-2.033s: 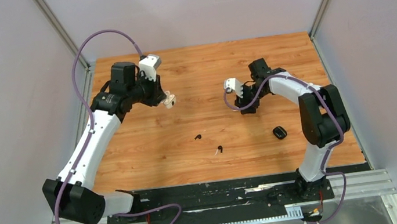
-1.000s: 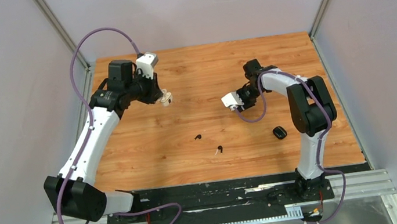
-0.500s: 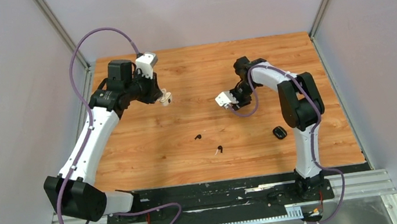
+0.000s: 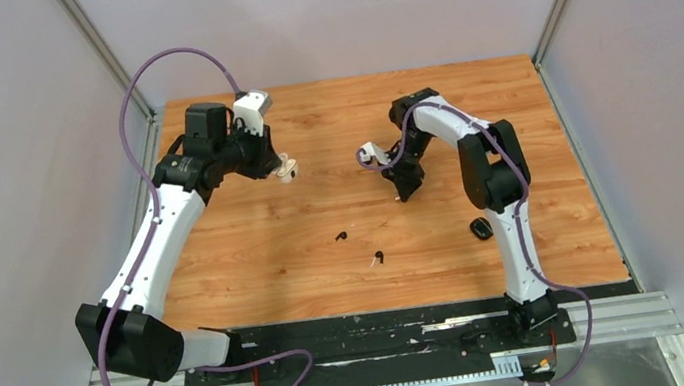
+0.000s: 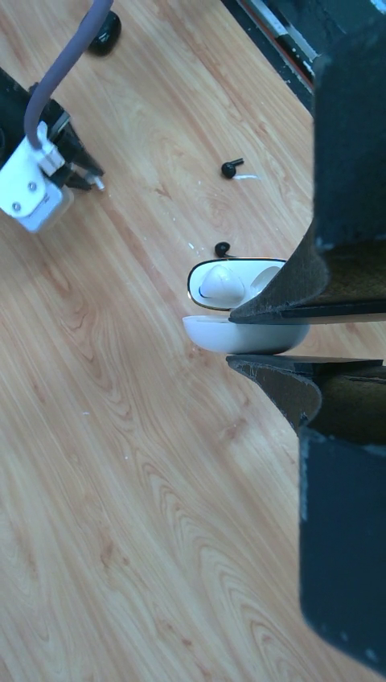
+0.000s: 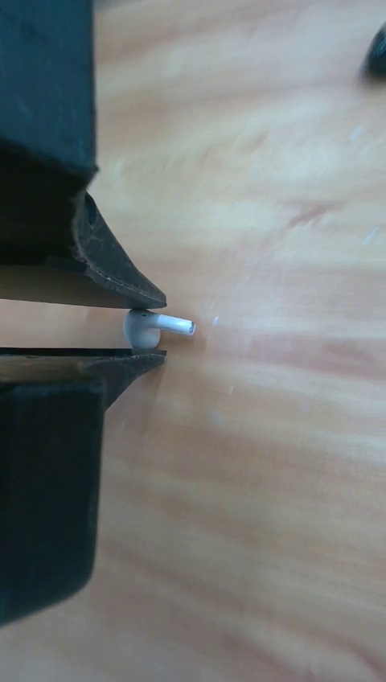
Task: Insert the wireless bluetooth earbuds into the charging case
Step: Adjust the earbud at the center of the board.
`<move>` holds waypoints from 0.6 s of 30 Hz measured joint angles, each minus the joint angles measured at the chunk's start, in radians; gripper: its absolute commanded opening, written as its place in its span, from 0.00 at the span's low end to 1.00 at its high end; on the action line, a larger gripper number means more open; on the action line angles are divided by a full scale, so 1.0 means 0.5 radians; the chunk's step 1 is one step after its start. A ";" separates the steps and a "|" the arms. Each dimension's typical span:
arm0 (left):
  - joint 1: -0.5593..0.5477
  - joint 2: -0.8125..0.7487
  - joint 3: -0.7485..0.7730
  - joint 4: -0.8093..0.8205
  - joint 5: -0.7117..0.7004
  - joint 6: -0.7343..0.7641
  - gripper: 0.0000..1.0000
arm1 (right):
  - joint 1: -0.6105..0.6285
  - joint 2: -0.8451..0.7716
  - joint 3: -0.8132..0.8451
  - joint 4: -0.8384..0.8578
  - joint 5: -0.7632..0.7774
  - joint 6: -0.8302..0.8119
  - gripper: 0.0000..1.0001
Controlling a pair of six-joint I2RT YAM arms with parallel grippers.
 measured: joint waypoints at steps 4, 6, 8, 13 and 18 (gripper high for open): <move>0.000 0.000 -0.008 0.003 0.024 -0.008 0.00 | 0.002 0.037 -0.082 -0.167 -0.211 0.572 0.12; 0.000 -0.001 -0.017 0.008 0.040 -0.024 0.00 | -0.002 0.061 -0.174 -0.249 -0.304 0.823 0.11; 0.000 -0.001 -0.024 0.006 0.060 -0.038 0.00 | -0.021 0.127 -0.230 -0.316 -0.433 1.110 0.12; 0.000 0.000 -0.024 -0.001 0.096 -0.060 0.00 | -0.122 0.280 -0.422 -0.400 -0.862 1.492 0.41; 0.000 0.000 -0.024 -0.020 0.108 -0.063 0.00 | -0.154 0.279 -0.375 -0.430 -0.901 1.621 0.49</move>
